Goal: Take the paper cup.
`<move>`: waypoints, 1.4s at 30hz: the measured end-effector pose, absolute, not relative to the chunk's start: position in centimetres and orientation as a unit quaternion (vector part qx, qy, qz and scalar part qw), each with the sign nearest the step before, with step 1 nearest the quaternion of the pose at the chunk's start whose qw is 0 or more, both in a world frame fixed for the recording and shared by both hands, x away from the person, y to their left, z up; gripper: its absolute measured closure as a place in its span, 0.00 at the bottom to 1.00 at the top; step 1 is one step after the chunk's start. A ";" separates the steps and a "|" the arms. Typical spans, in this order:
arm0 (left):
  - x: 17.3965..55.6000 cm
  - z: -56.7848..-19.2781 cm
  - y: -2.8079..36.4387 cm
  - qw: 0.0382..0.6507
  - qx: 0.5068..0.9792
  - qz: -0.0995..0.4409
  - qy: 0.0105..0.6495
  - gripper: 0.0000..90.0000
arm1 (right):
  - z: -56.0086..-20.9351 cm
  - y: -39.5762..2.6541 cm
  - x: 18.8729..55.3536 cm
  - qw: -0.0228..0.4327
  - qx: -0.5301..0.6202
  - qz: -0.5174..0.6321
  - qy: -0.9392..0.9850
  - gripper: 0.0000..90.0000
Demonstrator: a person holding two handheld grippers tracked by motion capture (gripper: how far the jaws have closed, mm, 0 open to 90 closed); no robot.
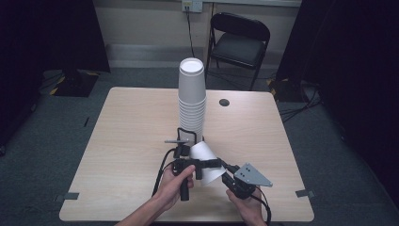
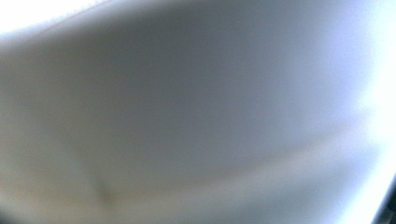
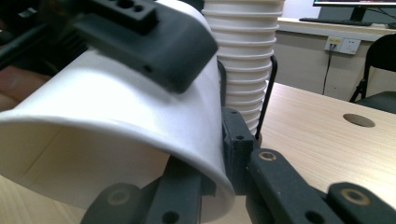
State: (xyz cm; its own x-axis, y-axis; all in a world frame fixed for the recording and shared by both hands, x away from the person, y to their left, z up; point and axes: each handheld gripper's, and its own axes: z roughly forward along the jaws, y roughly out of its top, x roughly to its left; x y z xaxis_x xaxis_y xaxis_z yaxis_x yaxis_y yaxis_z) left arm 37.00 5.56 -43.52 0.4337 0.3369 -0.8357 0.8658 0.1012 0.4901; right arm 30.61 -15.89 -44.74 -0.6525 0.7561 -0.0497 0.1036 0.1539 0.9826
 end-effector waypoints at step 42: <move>38.4 -41.6 9.6 0.604 0.690 -0.021 0.398 0.19 | -44.4 -17.2 31.2 0.189 0.344 0.520 0.759 0.96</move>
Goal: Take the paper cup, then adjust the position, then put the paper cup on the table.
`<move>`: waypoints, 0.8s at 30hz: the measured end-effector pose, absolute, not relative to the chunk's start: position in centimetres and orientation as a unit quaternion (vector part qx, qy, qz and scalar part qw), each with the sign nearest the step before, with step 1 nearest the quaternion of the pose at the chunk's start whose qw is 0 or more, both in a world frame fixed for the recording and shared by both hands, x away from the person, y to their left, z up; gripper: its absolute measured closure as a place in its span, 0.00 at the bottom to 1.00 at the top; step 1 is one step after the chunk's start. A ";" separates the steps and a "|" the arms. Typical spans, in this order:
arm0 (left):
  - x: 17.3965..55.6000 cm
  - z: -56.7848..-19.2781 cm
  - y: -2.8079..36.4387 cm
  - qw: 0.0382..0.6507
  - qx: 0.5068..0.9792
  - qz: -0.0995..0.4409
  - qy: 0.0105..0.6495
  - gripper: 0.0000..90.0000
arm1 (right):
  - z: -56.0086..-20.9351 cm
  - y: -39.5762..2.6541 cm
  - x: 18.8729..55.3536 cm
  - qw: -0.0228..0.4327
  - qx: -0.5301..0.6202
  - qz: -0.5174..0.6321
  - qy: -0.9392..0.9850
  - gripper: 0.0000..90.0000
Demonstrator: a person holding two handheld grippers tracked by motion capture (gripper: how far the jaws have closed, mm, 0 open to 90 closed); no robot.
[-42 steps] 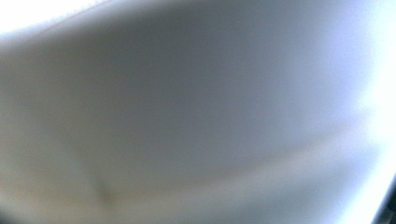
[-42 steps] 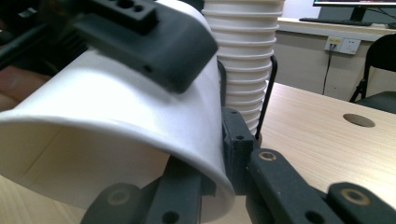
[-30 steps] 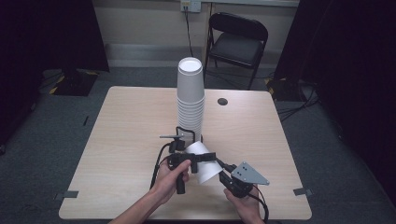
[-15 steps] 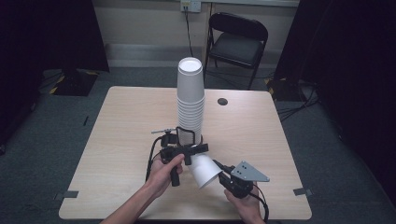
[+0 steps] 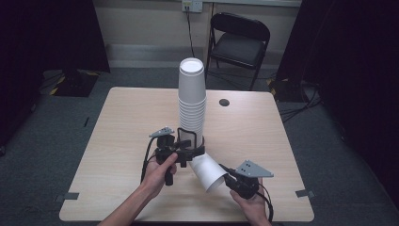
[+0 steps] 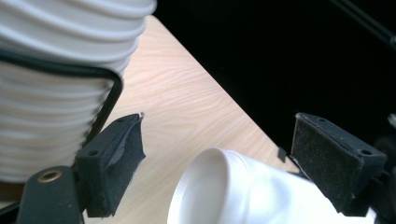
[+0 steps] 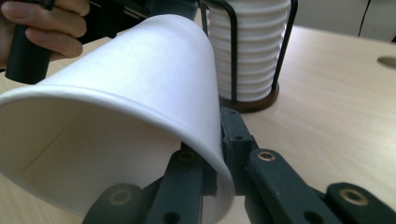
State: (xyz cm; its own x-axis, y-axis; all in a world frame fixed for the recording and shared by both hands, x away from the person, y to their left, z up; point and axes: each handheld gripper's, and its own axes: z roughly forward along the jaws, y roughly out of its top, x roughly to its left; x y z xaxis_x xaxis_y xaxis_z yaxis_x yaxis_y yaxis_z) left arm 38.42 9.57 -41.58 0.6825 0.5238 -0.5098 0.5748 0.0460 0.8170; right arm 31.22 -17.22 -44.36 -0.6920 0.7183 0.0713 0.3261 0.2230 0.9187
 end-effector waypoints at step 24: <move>37.1 -42.0 9.6 0.559 0.770 0.104 0.290 0.20 | -43.7 -18.5 32.7 0.125 0.378 0.463 0.792 0.97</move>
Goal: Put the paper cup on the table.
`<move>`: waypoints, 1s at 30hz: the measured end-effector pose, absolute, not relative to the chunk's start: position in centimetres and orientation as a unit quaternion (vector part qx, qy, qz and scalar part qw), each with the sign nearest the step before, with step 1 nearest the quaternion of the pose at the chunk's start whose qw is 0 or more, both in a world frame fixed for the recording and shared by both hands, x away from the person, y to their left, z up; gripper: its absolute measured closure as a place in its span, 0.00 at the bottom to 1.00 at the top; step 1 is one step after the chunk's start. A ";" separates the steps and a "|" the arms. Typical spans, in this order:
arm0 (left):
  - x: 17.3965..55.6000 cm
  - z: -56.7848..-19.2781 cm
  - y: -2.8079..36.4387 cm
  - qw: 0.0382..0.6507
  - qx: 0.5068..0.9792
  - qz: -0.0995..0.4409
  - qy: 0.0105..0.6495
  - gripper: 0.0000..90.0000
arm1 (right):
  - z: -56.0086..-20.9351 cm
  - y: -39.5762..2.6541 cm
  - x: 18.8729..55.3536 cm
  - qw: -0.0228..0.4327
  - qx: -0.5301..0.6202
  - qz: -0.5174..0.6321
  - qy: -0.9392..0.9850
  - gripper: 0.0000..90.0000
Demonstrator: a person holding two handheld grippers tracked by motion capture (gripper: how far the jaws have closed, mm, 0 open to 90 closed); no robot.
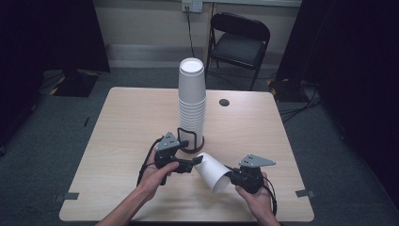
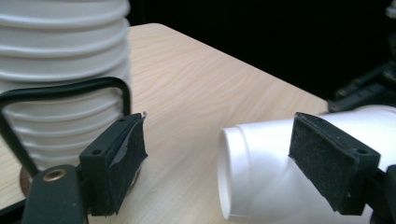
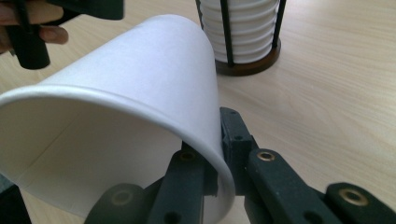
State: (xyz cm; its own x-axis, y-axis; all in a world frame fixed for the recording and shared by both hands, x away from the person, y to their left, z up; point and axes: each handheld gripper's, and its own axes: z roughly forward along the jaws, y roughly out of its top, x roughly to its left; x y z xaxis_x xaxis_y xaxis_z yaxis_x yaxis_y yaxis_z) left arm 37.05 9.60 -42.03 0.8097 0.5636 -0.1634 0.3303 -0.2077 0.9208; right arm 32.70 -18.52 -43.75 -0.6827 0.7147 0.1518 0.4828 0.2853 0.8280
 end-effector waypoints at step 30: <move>34.3 -43.2 7.7 0.458 0.868 0.175 0.075 0.19 | -43.2 -19.7 33.6 0.061 0.385 0.432 0.814 0.97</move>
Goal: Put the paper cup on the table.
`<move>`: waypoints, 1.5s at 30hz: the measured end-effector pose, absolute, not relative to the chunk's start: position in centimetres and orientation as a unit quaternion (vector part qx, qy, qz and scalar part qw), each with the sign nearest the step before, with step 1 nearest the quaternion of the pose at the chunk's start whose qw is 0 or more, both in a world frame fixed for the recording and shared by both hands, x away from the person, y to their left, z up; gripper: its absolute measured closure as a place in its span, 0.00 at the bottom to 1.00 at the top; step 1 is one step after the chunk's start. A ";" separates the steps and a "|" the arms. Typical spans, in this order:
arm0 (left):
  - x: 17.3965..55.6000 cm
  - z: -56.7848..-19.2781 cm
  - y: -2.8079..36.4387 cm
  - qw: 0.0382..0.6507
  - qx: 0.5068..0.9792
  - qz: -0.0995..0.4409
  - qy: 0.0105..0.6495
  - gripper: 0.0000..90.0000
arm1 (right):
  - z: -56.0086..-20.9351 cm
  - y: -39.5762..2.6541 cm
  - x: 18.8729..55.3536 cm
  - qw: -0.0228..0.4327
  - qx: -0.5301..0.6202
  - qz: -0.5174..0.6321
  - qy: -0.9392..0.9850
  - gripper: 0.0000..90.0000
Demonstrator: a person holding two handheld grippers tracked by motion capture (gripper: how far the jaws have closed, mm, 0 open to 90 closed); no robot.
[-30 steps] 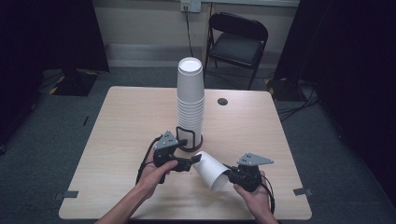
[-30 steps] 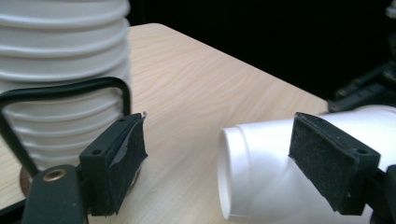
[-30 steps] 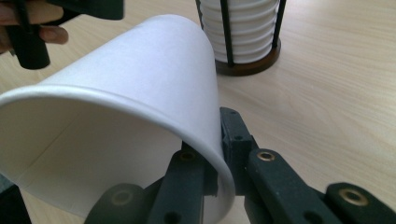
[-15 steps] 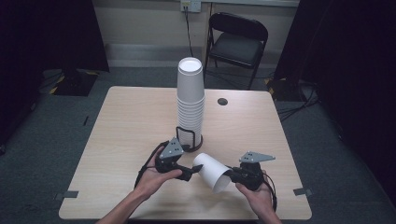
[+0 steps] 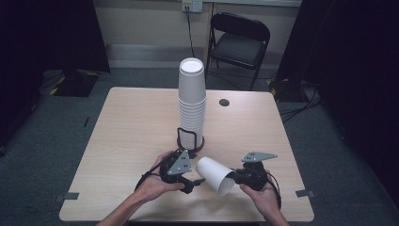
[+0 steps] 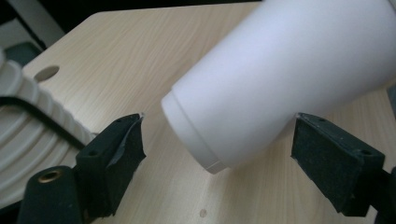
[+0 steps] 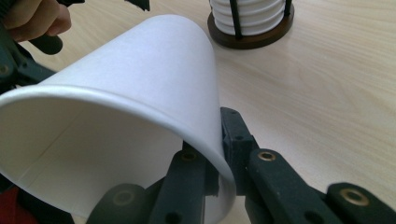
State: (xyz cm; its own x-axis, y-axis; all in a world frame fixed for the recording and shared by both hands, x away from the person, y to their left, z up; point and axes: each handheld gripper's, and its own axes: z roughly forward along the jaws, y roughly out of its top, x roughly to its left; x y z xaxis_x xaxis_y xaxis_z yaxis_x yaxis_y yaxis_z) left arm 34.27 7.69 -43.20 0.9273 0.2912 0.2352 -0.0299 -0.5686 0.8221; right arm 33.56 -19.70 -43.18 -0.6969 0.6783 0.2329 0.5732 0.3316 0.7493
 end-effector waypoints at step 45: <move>31.7 -44.8 3.3 0.402 0.871 0.261 -0.107 0.05 | -43.2 -17.5 34.2 -0.001 0.374 0.402 0.836 0.97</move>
State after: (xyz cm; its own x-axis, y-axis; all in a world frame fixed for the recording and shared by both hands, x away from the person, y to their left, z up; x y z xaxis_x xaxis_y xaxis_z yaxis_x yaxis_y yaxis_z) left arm 31.67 3.34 -44.81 0.8412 0.0226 0.5403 -0.3967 -0.6532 0.6449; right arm 34.19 -17.47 -43.23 -0.7207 0.6242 0.3016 0.6255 0.3979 0.6711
